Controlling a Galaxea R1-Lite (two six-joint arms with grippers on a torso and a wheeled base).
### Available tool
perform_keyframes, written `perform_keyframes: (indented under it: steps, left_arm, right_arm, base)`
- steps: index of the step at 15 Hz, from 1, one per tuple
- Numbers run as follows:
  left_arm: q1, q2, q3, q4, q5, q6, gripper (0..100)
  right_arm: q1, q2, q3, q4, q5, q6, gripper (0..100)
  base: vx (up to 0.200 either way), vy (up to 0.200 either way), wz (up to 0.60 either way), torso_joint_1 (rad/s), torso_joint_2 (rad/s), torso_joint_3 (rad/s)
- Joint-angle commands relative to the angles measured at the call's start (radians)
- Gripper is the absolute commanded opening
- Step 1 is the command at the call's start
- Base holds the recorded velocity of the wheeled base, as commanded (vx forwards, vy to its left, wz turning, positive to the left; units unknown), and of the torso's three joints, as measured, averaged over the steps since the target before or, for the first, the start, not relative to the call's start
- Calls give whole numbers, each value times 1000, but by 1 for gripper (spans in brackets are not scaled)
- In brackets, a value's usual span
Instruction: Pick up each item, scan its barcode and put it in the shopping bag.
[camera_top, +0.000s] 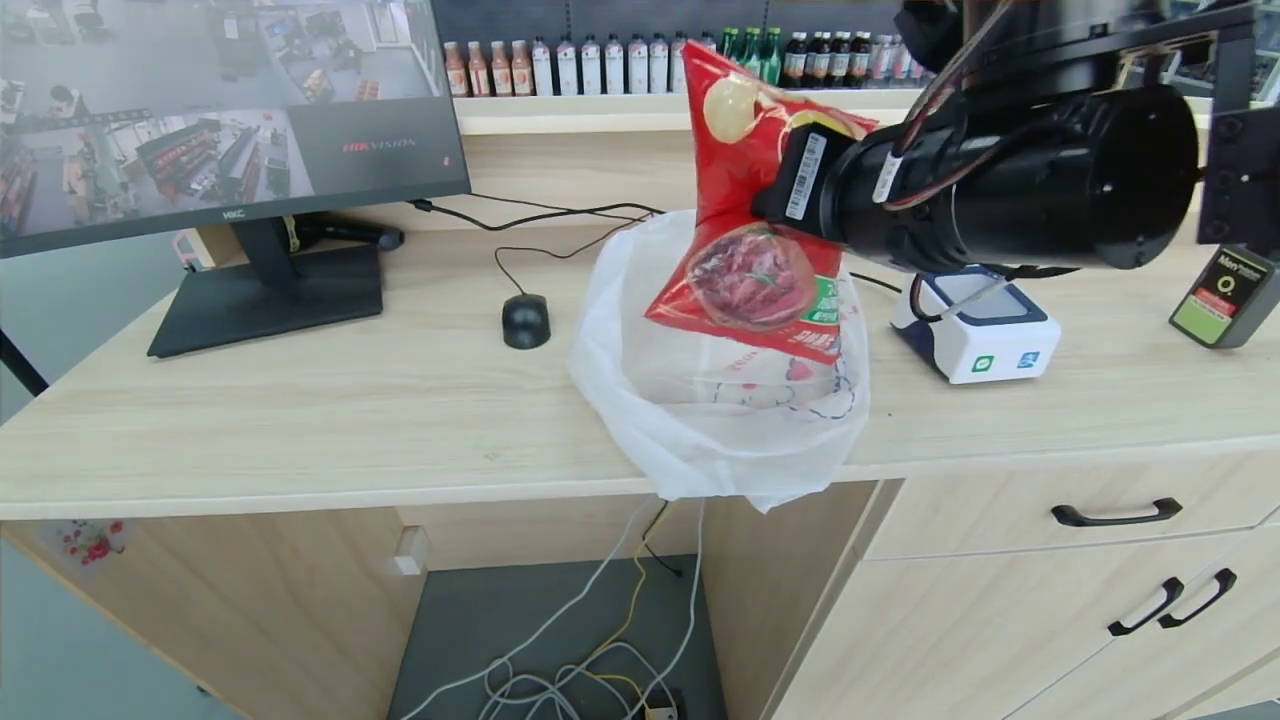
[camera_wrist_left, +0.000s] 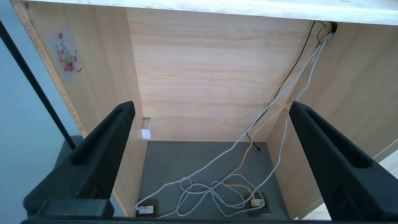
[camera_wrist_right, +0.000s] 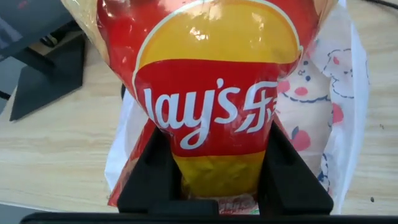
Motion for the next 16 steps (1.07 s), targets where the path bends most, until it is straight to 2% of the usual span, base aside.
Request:
perform_keyframes:
  steps: [1,8,16]
  left_arm:
    - [0,0,0,0,0,0,100]
    - [0,0,0,0,0,0,100]
    - [0,0,0,0,0,1,100]
  right_arm:
    - [-1,39,-20,29,0,20,0]
    - [-21,45,78,39,-12,47,0]
    - [-21,87,113,39,-12,44,0]
  base:
    - [0,0,0,0,0,0]
    - [0,0,0,0,0,0]
    - [0,0,0,0,0,0]
